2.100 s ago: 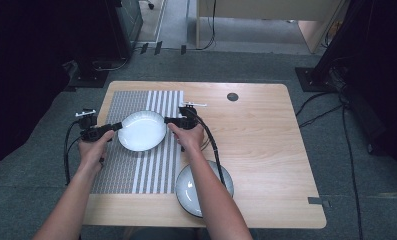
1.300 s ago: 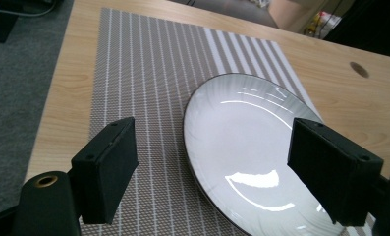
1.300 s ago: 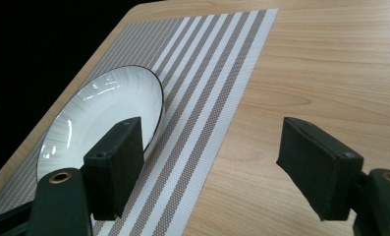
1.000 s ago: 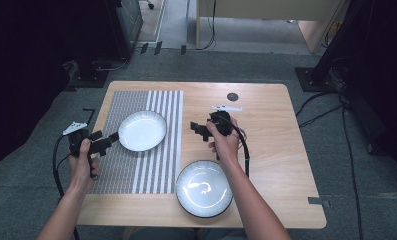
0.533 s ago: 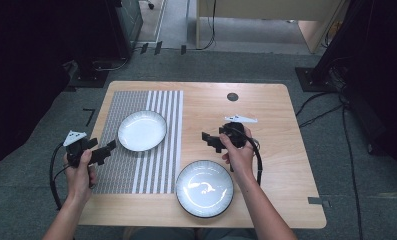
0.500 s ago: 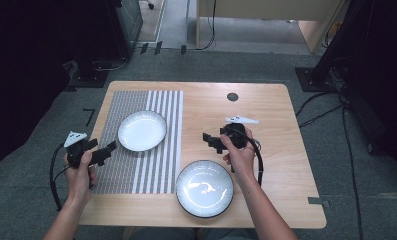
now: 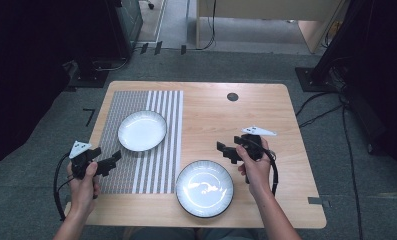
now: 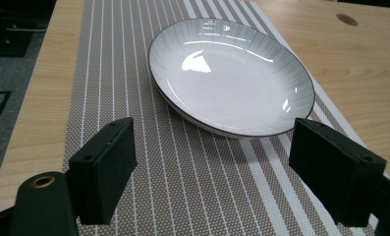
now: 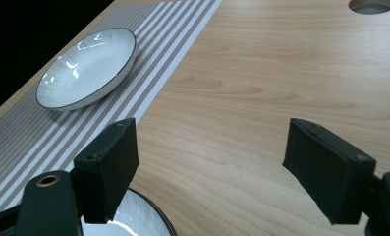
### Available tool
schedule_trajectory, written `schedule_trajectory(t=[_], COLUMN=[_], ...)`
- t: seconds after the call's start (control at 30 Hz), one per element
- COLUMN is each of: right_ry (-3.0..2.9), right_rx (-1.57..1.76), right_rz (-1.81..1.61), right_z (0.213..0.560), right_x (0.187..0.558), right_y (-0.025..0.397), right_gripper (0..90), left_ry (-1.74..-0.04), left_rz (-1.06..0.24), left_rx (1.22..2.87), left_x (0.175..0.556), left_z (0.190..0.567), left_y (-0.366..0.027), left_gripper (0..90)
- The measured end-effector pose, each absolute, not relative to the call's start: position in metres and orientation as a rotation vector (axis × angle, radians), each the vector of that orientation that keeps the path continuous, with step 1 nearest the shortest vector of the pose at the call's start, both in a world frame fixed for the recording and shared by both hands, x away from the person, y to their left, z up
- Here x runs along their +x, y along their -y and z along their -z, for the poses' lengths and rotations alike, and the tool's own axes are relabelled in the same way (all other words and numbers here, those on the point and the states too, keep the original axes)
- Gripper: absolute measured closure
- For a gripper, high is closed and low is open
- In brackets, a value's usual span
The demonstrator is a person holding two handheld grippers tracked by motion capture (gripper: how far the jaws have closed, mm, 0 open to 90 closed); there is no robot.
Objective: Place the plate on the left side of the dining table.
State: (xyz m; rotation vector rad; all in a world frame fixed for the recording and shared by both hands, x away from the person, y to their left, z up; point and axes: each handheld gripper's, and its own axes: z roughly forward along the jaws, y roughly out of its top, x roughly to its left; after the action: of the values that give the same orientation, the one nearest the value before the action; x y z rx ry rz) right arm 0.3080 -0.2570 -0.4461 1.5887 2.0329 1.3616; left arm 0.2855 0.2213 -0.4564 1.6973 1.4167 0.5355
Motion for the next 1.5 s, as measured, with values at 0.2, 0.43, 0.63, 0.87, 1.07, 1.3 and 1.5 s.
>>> schedule_trajectory(t=[0.2, 0.43, 0.63, 0.87, 1.07, 1.3, 1.5], right_ry=[-2.007, -1.979, -1.958, -1.915, -1.884, -1.844, -1.821], right_rx=[1.606, 1.623, 1.627, 1.671, 1.698, 1.731, 1.745], right_rz=[-1.362, -1.349, -1.332, -1.322, -1.303, -1.279, -1.25], right_z=[0.452, 0.456, 0.462, 0.47, 0.476, 0.481, 0.487], right_x=[0.294, 0.281, 0.268, 0.255, 0.247, 0.238, 0.23], right_y=[0.275, 0.294, 0.315, 0.339, 0.359, 0.379, 0.395], right_gripper=[20.8, 20.7, 20.2, 20.2, 20.3, 20.3, 20.3], left_ry=[-1.411, -1.425, -1.463, -1.517, -1.535, -1.553, -1.57], left_rz=[-0.574, -0.567, -0.574, -0.616, -0.639, -0.653, -0.667], left_rx=[1.72, 1.734, 1.745, 1.743, 1.755, 1.764, 1.763], left_x=[0.275, 0.265, 0.258, 0.251, 0.247, 0.245, 0.246], left_z=[0.465, 0.478, 0.491, 0.5, 0.505, 0.508, 0.51], left_y=[-0.22, -0.227, -0.238, -0.255, -0.266, -0.275, -0.281], left_gripper=[17.2, 16.6, 15.5, 15.4, 15.3, 15.3, 15.3])
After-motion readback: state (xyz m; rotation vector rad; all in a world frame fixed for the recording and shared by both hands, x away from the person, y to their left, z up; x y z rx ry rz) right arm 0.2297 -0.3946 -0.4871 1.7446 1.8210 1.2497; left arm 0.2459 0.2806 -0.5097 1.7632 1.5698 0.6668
